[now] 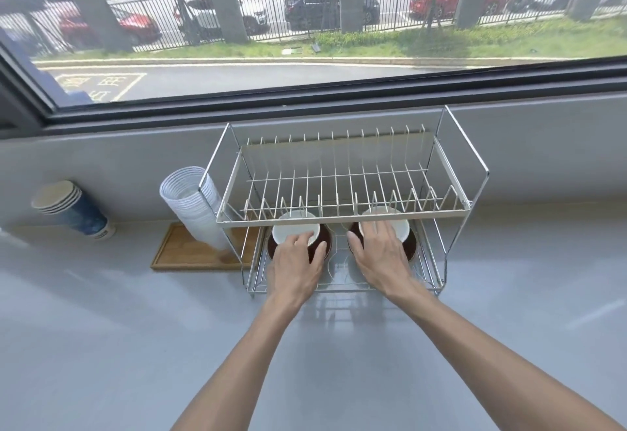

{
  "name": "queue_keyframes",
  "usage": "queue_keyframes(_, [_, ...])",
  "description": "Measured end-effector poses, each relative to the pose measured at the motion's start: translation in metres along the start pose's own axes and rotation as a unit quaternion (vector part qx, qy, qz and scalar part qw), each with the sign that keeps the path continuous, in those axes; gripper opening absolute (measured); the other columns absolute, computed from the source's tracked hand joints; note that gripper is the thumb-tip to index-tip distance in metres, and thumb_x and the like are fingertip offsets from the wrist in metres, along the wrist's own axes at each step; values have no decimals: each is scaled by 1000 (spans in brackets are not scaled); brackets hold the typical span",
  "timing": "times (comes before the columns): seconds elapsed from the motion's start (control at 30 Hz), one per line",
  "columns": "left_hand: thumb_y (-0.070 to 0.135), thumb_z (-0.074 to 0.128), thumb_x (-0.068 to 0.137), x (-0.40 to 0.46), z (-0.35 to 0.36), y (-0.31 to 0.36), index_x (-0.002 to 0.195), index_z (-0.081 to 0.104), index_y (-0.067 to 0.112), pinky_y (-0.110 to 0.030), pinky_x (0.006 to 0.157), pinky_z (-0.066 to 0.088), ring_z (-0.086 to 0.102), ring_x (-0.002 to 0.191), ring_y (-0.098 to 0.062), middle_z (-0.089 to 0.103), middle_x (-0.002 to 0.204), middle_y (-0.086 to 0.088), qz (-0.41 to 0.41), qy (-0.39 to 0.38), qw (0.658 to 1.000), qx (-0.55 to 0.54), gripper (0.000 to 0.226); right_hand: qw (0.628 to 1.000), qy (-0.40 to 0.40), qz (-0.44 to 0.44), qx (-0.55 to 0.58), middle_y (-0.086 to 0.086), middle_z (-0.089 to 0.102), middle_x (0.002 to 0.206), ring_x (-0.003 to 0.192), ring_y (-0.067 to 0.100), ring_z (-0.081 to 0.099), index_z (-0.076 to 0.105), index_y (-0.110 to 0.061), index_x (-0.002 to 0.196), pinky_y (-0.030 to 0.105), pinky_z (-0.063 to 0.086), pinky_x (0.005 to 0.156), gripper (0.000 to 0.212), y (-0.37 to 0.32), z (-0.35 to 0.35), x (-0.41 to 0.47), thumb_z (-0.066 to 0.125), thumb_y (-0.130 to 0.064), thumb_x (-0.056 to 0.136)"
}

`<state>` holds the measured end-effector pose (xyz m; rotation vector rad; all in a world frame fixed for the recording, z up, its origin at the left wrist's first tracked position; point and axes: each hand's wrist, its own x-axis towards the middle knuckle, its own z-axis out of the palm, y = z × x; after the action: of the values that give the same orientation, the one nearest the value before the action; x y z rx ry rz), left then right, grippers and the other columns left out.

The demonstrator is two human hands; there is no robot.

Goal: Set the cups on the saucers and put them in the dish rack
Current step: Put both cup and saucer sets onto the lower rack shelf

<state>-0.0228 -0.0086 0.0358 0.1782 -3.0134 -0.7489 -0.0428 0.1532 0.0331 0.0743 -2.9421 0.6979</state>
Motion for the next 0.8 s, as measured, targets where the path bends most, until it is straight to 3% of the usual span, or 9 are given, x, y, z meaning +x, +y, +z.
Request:
queue_keyframes(0.3, [54,44,100,3,-10,-45,149,44,21,-42,113,39,43,140,-27,47,153,-5,-53,49,997,10,59,997,-35,-7,69,16,57,121,116,34,50,52,-9,123,43,42,98,40,-46,29,7,42,-39,100])
queue_keyframes(0.4, [52,46,99,17,-8,-50,143,50,17,-43,112,40,46,137,-30,51,149,-7,-72,43,996,-18,56,993,-53,17,101,17,57,125,121,36,48,51,-8,129,44,40,102,44,-50,41,15,42,-40,100])
queue_keyframes(0.53, [49,46,100,35,-3,-55,133,56,13,-44,104,43,53,125,-35,59,131,-13,-89,32,995,-45,51,985,-66,36,158,10,46,146,135,32,38,41,-14,144,40,30,113,50,-52,56,27,40,-40,101])
queue_keyframes(0.67, [46,43,102,51,4,-59,153,40,16,-44,110,38,48,135,-38,47,150,-15,-107,13,990,-91,59,973,-66,94,203,13,48,145,135,31,39,40,-15,143,40,31,111,52,-54,66,39,38,-46,101])
queue_keyframes(0.8, [37,36,105,61,14,-63,150,43,17,-44,109,37,48,135,-38,47,151,-14,-136,9,982,-133,50,962,-96,128,223,13,44,149,138,31,38,37,-12,145,40,31,111,59,-52,74,46,35,-51,100])
